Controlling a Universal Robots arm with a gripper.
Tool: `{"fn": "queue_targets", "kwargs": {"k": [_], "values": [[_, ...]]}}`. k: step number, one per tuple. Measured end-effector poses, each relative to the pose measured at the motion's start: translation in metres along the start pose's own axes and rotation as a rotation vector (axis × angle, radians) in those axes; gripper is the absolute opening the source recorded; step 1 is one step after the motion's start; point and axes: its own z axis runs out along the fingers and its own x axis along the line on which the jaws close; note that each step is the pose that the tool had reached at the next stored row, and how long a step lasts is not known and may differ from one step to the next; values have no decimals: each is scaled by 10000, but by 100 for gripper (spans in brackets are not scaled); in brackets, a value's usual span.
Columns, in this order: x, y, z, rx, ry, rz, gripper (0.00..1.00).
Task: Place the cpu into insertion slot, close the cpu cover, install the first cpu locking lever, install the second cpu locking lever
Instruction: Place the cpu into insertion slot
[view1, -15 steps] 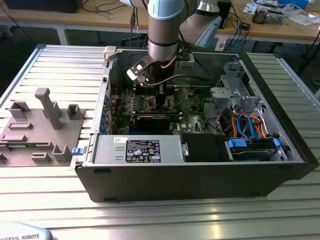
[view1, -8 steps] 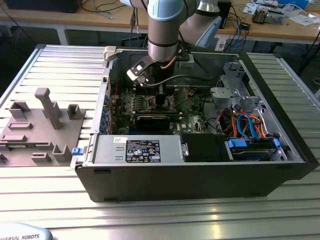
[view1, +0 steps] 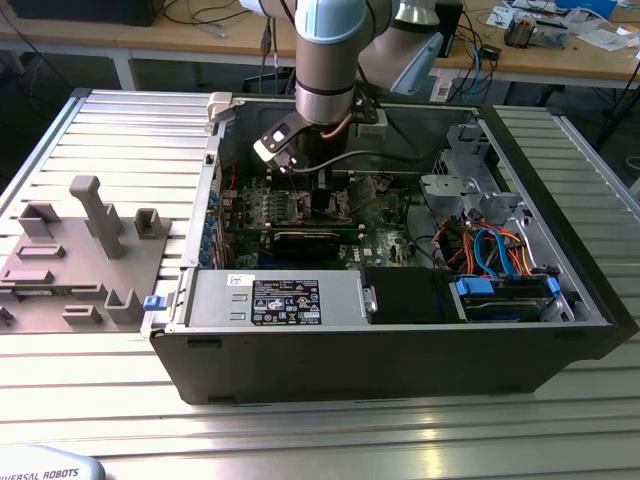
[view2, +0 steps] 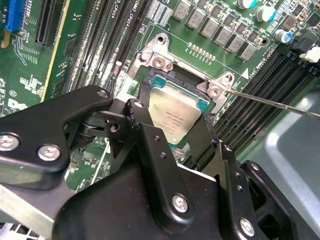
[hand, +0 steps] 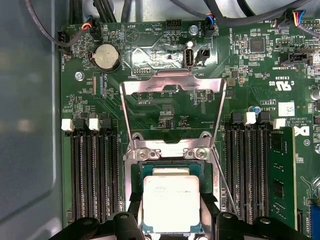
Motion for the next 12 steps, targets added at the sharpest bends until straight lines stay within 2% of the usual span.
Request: {"fn": "queue_targets", "kwargs": {"k": [12], "values": [[-13, 0, 9, 0, 0, 11, 54]]}}
